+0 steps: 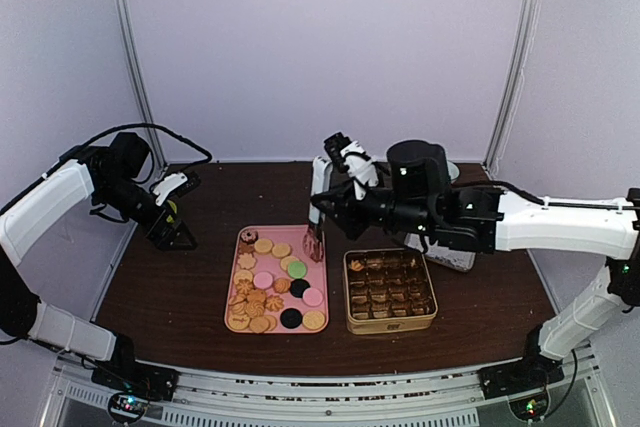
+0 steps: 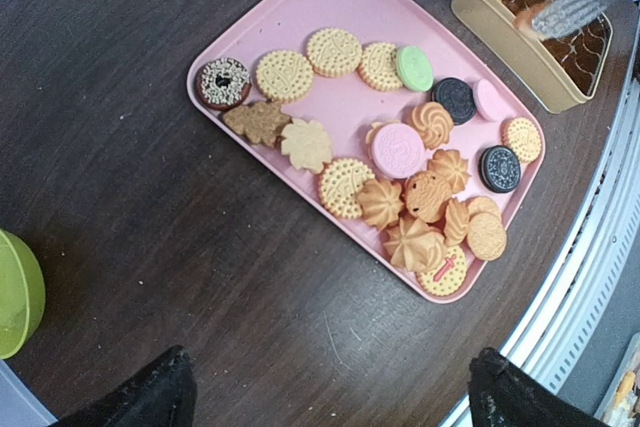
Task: Pack the cookies
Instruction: Pick up the fake cookies from the plate, then place the fake cookies in the empty pocket of the box.
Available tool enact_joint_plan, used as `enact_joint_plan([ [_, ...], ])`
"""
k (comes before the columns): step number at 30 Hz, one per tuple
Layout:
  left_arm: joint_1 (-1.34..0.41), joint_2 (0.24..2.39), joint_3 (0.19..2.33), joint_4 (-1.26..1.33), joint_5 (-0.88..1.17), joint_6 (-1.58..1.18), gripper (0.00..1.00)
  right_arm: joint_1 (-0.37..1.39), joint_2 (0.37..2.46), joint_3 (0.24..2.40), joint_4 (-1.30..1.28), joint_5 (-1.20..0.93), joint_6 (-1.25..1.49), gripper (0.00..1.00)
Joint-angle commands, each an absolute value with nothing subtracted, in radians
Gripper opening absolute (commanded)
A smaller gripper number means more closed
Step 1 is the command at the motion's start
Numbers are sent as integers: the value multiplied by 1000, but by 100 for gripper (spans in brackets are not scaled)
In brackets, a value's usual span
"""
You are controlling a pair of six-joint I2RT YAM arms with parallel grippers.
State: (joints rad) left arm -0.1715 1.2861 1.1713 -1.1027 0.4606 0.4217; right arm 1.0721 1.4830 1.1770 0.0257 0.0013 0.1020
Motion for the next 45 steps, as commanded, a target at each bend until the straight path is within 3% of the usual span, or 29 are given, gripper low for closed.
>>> enact_joint_plan([
  [1, -165, 1272, 1171, -1109, 466, 435, 98, 964, 1385, 1112, -58, -116, 76, 0],
  [11, -165, 1282, 1172, -1109, 463, 433, 98, 790, 1297, 1002, -103, -150, 19, 0],
  [33, -166, 1281, 1167, -1109, 462, 430, 98, 761, 1360, 1033, -129, -134, -87, 0],
  [38, -165, 1280, 1169, -1109, 460, 429, 98, 761, 1367, 1049, -135, -125, -96, 19],
  [45, -165, 1275, 1165, -1109, 462, 429, 98, 762, 1337, 1066, -148, -141, -95, 28],
])
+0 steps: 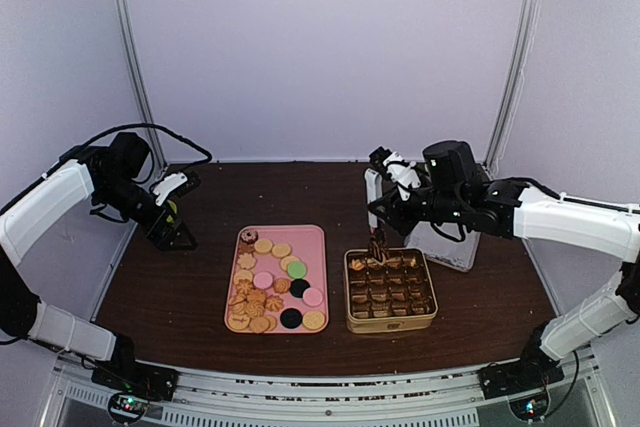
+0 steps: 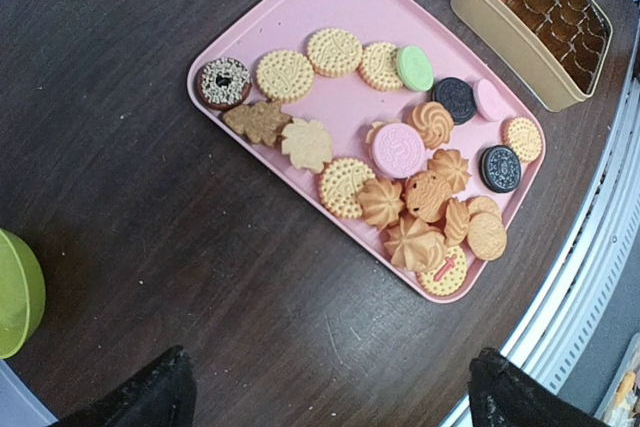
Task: Pack the cookies
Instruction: Place the fake cookies in the empty pocket of the box.
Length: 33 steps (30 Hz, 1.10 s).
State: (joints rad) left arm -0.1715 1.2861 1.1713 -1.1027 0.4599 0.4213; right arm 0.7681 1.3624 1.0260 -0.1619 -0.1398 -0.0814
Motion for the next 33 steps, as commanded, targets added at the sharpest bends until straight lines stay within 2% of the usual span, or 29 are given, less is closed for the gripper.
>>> enact_joint_plan([
  [1, -166, 1274, 1165, -1109, 462, 430, 98, 761, 1332, 1066, -149, -141, -94, 29],
  [4, -165, 1275, 1166, -1109, 463, 430, 98, 761, 1319, 1065, -151, -146, -92, 32],
  [9, -166, 1275, 1170, -1109, 464, 430, 98, 761, 1306, 1066, -153, -147, -85, 32],
  [26, -166, 1284, 1173, -1109, 459, 428, 98, 762, 1302, 1065, -206, -183, -118, 10],
  [33, -166, 1290, 1173, -1109, 460, 422, 98, 780, 1317, 1090, -261, -225, -186, 6],
])
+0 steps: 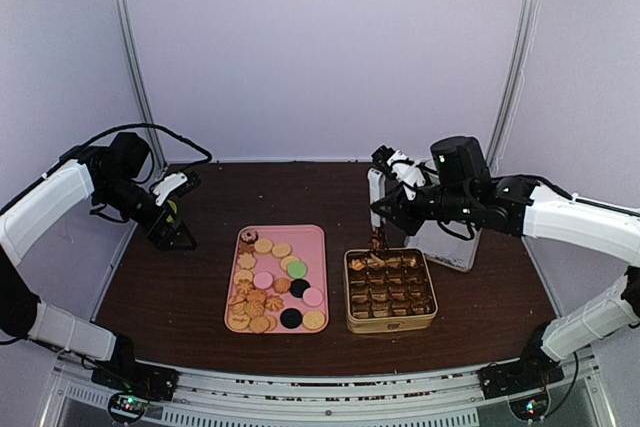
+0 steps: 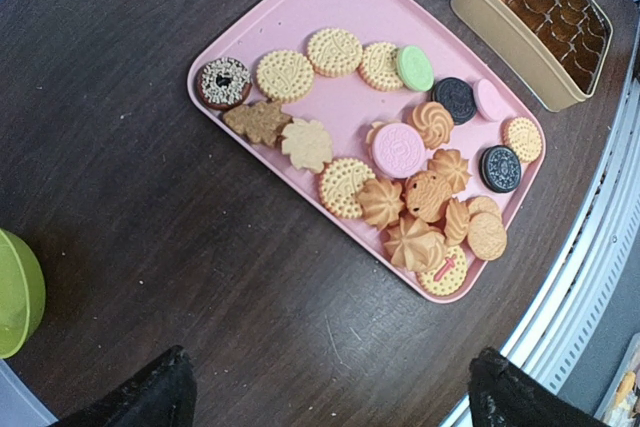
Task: Pack the cookies
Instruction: Place the fake cookies in the empty pocket of the box, then adjust the fake cookies on the plate.
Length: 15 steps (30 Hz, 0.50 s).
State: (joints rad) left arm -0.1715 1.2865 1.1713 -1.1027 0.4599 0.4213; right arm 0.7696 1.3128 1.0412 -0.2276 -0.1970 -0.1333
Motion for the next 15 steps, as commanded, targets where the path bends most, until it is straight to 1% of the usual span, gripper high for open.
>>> enact_joint_plan([
  [1, -165, 1290, 1175, -1109, 460, 422, 98, 782, 1321, 1097, -269, -228, -191, 6],
  [7, -166, 1289, 1175, -1109, 460, 420, 98, 783, 1354, 1128, -308, -221, -217, 3],
  [12, -166, 1285, 1171, -1109, 462, 425, 98, 783, 1355, 1143, -337, -254, -241, 0],
  [15, -166, 1285, 1170, -1109, 467, 425, 98, 784, 1357, 1153, -354, -252, -250, 0],
])
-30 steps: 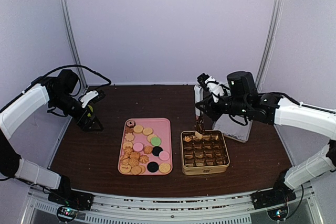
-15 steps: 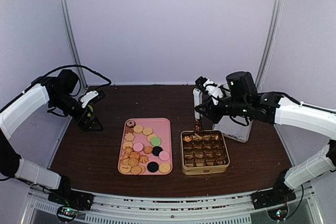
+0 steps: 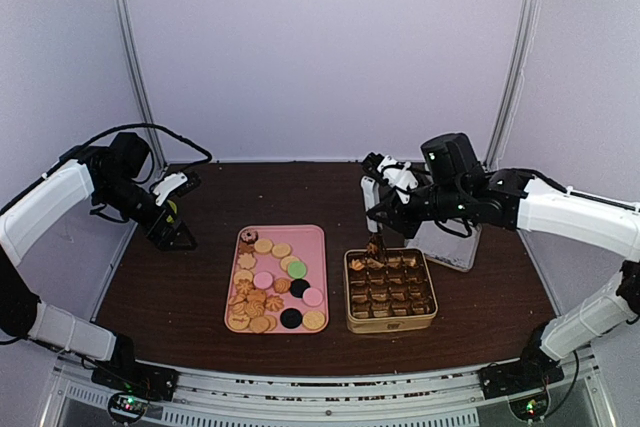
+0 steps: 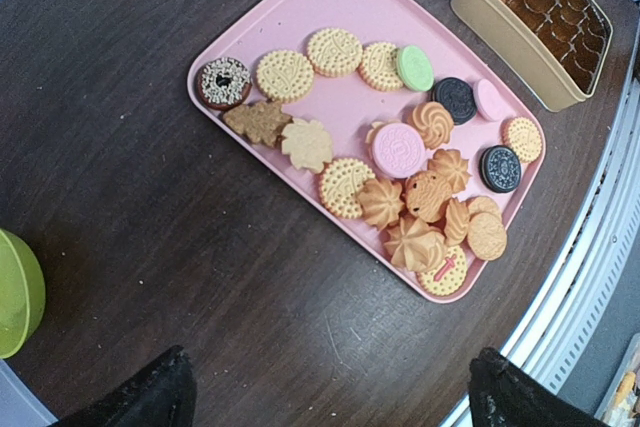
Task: Pack the cookies
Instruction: Adjust the fake cookies on the plate.
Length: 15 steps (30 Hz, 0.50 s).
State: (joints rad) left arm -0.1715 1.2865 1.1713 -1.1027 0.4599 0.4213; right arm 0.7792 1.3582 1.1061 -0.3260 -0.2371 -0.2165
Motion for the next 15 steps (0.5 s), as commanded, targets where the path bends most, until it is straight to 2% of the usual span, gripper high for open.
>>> enact_joint_plan([
  [1, -165, 1285, 1169, -1109, 468, 425, 98, 783, 1357, 1154, -354, -250, -254, 0],
  [15, -166, 1286, 1163, -1108, 468, 430, 98, 783, 1424, 1163, -324, -185, -261, 5],
])
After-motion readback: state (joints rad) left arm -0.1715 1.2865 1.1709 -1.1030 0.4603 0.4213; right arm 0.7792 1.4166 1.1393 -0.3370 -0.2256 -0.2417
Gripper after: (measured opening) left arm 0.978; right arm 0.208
